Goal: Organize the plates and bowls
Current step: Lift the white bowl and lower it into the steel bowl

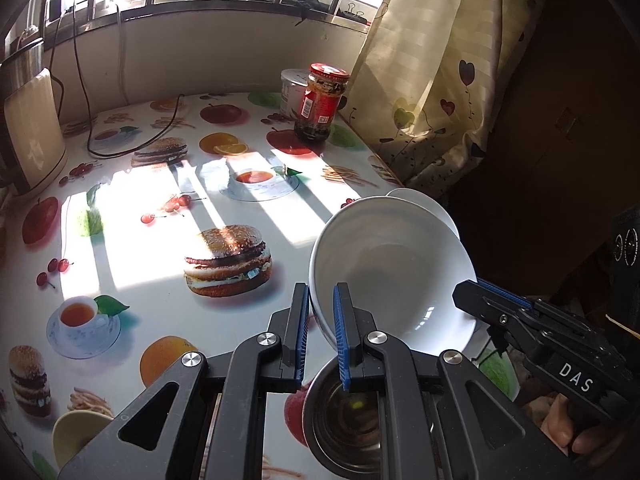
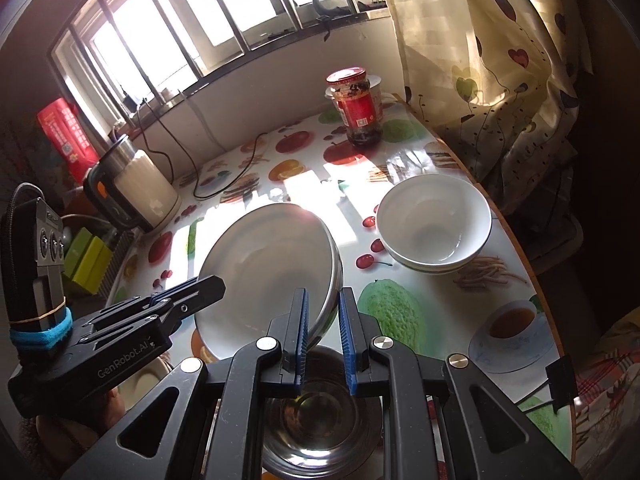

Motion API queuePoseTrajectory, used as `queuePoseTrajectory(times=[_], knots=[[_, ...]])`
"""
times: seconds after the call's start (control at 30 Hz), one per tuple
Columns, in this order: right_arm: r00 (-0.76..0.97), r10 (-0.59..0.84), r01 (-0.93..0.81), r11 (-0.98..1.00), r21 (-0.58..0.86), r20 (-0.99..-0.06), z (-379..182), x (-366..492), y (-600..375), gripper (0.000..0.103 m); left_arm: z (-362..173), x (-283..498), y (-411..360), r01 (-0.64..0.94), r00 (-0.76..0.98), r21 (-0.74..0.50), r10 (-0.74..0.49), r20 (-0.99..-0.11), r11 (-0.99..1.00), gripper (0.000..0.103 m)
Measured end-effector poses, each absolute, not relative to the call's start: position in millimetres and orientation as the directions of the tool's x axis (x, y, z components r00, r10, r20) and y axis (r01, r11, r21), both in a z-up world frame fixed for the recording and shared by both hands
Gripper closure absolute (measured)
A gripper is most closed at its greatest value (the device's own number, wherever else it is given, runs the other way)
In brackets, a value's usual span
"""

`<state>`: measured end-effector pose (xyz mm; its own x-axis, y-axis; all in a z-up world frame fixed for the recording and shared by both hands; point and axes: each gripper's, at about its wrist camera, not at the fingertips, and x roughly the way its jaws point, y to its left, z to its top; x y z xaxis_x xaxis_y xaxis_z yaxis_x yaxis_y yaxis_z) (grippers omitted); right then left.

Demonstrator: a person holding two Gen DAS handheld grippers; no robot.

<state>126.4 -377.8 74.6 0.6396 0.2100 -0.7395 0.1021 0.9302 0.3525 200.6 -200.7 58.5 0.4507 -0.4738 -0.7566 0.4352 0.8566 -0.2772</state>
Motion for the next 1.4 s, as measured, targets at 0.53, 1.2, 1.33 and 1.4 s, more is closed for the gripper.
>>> queuePoseTrajectory(times=[0.53, 1.2, 1.33, 1.4], knots=[[0.64, 0.211, 0.116, 0.924, 0.365, -0.739, 73, 98, -374, 0.088, 53, 172, -194, 0.451, 0.44, -0.274, -0.479, -0.76, 0.849, 0.09], [0.619, 0.208, 0.148, 0.916, 0.373, -0.757, 56, 62, -371, 0.088, 36, 144, -193, 0.466, 0.406, -0.281, -0.485, -0.774, 0.839, 0.09], [0.609, 0.215, 0.151, 0.913, 0.378, -0.763, 51, 59, -370, 0.088, 30, 140, -191, 0.468, 0.397, -0.287, -0.489, -0.777, 0.836, 0.09], [0.603, 0.214, 0.152, 0.915, 0.373, -0.769, 48, 57, -368, 0.088, 28, 139, -189, 0.464, 0.392, -0.29, -0.487, -0.78, 0.837, 0.09]])
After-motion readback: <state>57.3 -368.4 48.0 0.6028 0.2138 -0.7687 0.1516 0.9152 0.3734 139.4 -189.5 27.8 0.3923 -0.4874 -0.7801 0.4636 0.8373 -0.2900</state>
